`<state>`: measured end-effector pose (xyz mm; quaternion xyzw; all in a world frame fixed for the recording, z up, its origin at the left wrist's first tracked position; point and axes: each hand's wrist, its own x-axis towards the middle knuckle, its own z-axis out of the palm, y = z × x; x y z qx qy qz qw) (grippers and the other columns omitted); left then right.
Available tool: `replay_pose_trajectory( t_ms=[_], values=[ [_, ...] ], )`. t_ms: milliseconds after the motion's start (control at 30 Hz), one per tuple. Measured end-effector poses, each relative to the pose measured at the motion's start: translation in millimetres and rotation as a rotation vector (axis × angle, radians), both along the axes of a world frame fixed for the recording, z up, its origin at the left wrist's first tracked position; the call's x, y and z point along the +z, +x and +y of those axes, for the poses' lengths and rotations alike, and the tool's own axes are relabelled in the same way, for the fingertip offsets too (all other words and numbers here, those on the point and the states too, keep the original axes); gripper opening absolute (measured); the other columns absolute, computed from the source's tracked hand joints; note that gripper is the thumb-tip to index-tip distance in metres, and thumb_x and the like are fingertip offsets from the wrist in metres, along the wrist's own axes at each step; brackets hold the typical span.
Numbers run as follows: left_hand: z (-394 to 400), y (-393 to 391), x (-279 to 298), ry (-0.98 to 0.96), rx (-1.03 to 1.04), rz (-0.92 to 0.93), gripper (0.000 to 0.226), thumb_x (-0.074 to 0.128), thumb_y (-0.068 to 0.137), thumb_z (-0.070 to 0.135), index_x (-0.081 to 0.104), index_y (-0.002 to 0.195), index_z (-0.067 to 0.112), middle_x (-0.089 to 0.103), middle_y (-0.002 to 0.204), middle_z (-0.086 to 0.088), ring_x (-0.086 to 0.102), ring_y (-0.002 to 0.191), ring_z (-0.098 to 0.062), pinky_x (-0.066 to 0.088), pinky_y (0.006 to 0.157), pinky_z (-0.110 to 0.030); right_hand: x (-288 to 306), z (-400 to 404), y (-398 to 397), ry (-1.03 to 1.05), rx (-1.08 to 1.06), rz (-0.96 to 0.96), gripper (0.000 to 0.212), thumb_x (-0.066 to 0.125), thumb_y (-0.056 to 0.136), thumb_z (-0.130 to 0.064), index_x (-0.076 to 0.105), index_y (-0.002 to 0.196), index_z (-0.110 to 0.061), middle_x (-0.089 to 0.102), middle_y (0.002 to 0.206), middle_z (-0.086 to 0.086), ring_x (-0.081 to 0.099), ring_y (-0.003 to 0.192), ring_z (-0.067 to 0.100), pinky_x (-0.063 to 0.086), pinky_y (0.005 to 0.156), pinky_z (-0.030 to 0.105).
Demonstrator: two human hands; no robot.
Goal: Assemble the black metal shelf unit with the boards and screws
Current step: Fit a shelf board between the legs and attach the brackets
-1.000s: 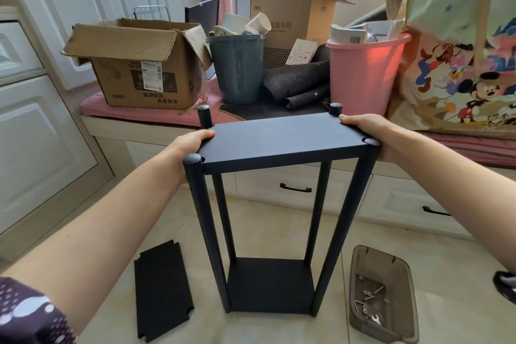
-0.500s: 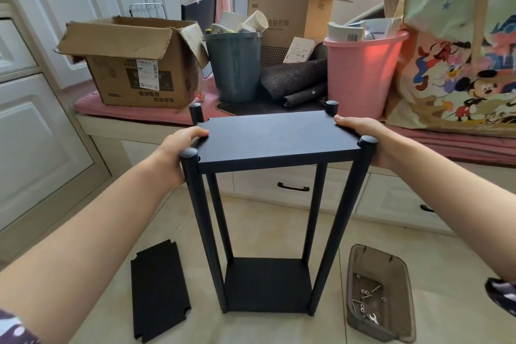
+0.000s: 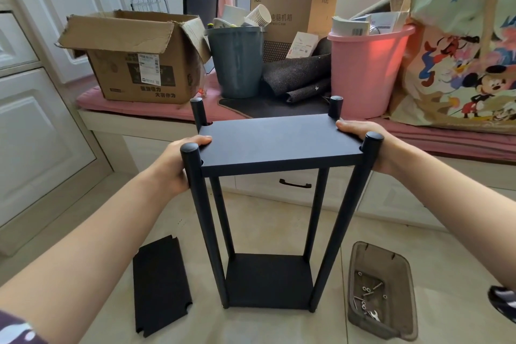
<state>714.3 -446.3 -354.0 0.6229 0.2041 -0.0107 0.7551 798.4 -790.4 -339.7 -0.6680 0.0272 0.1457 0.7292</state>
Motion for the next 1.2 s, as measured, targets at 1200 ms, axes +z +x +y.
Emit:
replay_pose_trajectory(
  t_ms=[1200],
  values=[
    [-1,-4,-100,-0.054,-0.07,0.025,0.038,0.07,0.086,0.036,0.057,0.118,0.02,0.067,0.111,-0.012,0.075,0.077,-0.02,0.057,0.053,-0.027,-125,5,2,-0.125,-0.123,0.122,0.049,0.066,0.086,-0.052,0.06,0.108,-0.009,0.07,0.093,0.01,0.071,0.055,0.017,0.051,0.042,0.024]
  ],
)
